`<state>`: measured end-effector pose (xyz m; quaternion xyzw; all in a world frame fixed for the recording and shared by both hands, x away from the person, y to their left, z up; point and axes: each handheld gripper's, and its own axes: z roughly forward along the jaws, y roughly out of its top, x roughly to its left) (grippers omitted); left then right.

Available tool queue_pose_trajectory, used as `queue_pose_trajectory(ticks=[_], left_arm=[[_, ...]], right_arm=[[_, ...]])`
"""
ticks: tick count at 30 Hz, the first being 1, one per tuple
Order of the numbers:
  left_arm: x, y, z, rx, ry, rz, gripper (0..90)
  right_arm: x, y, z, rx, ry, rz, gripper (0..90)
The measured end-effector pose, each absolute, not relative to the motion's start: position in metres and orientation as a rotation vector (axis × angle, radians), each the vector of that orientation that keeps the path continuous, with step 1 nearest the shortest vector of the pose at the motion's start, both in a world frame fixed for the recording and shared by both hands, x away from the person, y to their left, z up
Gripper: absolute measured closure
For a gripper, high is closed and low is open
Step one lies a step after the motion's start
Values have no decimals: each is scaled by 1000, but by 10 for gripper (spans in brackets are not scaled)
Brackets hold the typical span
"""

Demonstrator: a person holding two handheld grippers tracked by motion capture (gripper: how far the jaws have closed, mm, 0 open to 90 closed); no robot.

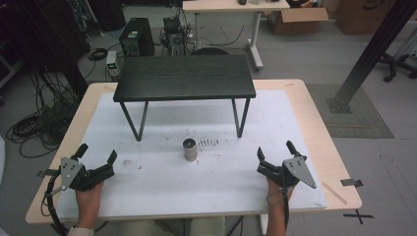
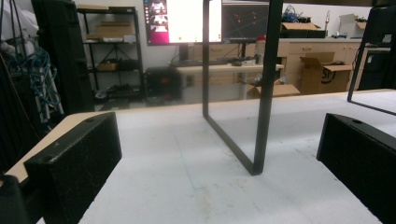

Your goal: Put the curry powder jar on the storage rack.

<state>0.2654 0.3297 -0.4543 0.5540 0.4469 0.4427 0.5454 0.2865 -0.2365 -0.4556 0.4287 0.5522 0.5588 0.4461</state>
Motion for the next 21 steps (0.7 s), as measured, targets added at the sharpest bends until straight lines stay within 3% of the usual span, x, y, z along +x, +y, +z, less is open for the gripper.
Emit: queue_pose_trajectory(ticks=[21], left_arm=[[265, 330, -454, 1313, 1060, 1050, 3]], right_arm=[[285, -237, -456, 1050, 1357, 1390, 14]])
